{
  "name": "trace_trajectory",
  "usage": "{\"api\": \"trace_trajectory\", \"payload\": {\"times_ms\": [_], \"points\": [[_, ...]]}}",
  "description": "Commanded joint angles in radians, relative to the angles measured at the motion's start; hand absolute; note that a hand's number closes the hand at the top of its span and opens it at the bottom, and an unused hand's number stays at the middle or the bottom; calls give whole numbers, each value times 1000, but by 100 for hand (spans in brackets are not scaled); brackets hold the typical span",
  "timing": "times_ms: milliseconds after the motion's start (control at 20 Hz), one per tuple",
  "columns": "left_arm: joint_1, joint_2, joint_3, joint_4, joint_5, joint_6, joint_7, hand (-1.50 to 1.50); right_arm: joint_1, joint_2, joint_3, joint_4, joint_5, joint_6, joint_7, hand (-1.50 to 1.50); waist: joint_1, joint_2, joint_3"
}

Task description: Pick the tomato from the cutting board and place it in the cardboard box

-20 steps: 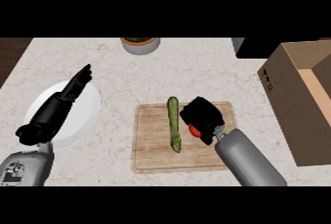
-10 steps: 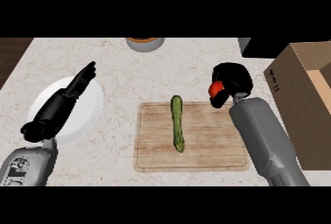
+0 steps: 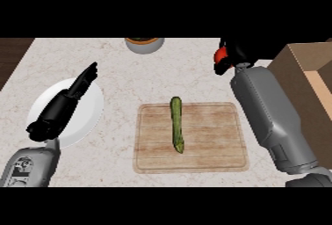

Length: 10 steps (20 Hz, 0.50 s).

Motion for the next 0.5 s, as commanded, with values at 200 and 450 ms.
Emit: {"api": "trace_trajectory", "payload": {"times_ms": [200, 450], "points": [[36, -2, -5, 4, -14, 1, -16, 0, -119, -46, -110, -79, 25, -126, 294, 150, -19, -10, -1], [-5, 31, 55, 20, 37, -32, -5, 0, -85, -165, -172, -88, 31, -172, 334, 150, -27, -6, -1]]}}
